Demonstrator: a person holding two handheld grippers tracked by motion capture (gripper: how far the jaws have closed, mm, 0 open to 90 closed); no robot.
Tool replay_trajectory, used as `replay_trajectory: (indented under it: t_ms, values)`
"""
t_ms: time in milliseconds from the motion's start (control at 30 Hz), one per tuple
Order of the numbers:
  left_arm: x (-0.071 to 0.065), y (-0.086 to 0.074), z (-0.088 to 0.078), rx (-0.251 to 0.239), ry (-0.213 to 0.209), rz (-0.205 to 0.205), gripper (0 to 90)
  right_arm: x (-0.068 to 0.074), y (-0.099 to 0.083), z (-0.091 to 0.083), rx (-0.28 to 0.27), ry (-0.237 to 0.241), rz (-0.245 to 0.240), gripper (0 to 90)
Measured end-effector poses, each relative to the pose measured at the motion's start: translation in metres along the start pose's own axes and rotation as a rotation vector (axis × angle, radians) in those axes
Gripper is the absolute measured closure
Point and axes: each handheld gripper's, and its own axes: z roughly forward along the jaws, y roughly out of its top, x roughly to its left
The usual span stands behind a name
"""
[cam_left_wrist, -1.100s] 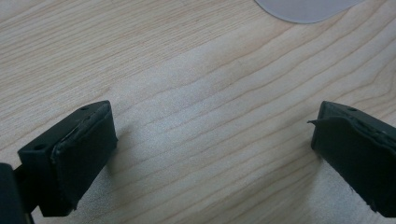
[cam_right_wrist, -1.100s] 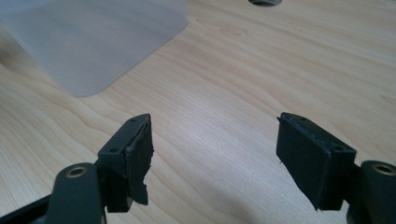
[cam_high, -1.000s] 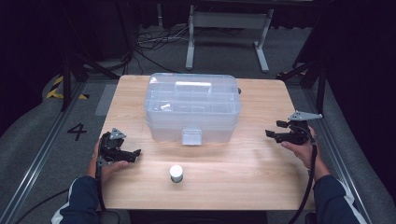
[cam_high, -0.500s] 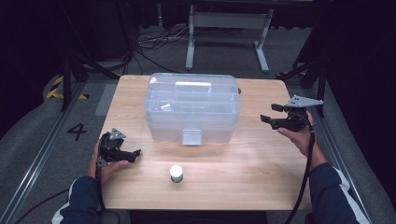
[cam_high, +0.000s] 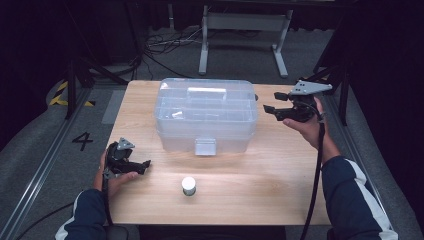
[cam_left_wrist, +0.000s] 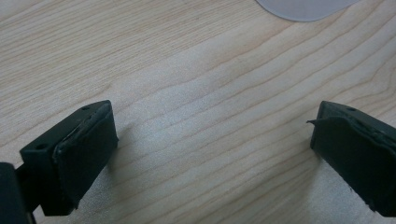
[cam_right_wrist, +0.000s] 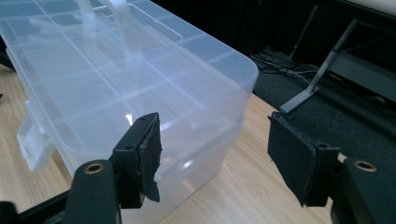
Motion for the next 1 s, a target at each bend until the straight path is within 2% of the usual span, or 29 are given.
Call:
replay_trajectory:
  t_ms: [67, 167, 200, 300, 333, 367, 467, 567, 633, 733, 767, 867, 933, 1000]
  values:
    - [0.0, 0.0, 0.0, -0.001, 0.0, 0.003, 1.0, 0.004, 0.01, 0.008, 0.006, 0.022, 0.0, 35.5]
    - [0.0, 0.0, 0.0, -0.007, -0.006, 0.01, 3.3, 0.007, 0.019, 0.014, 0.004, 0.021, -0.008, 35.5]
    - [0.0, 0.0, -0.001, -0.017, -0.014, 0.025, 3.3, 0.009, 0.023, 0.018, 0.01, 0.024, -0.01, 35.5]
    - [0.001, 0.004, -0.001, -0.017, -0.046, 0.058, 13.8, 0.015, 0.035, 0.031, 0.009, 0.047, -0.015, 35.8]
    - [0.001, 0.007, -0.001, -0.015, -0.063, 0.052, 17.8, 0.018, 0.039, 0.036, 0.013, 0.056, -0.027, 36.5]
    - [0.001, 0.01, -0.001, -0.015, -0.061, 0.058, 19.7, 0.021, 0.043, 0.04, 0.016, 0.064, -0.035, 37.3]
    - [-0.001, 0.02, -0.004, -0.047, -0.055, 0.07, 19.0, 0.027, 0.055, 0.052, 0.042, 0.09, -0.062, 40.4]
    - [-0.006, 0.032, -0.006, -0.06, -0.046, 0.101, 19.6, 0.034, 0.063, 0.065, 0.071, 0.114, -0.096, 41.8]
    - [-0.008, 0.04, -0.005, -0.057, -0.07, 0.108, 19.4, 0.037, 0.068, 0.072, 0.096, 0.107, -0.109, 41.4]
    - [-0.011, 0.048, -0.004, -0.074, -0.067, 0.128, 19.6, 0.039, 0.073, 0.079, 0.102, 0.11, -0.115, 42.8]
    - [-0.01, 0.051, -0.003, -0.073, -0.088, 0.119, 19.3, 0.039, 0.075, 0.08, 0.101, 0.114, -0.112, 43.4]
    - [-0.013, 0.058, 0.0, -0.078, -0.094, 0.123, 18.7, 0.043, 0.079, 0.085, 0.105, 0.096, -0.144, 42.8]
    - [-0.017, 0.063, 0.003, -0.086, -0.114, 0.124, 18.8, 0.045, 0.08, 0.09, 0.133, 0.115, -0.17, 43.1]
    - [-0.021, 0.067, 0.005, -0.09, -0.113, 0.137, 19.4, 0.047, 0.081, 0.095, 0.15, 0.109, -0.189, 44.0]
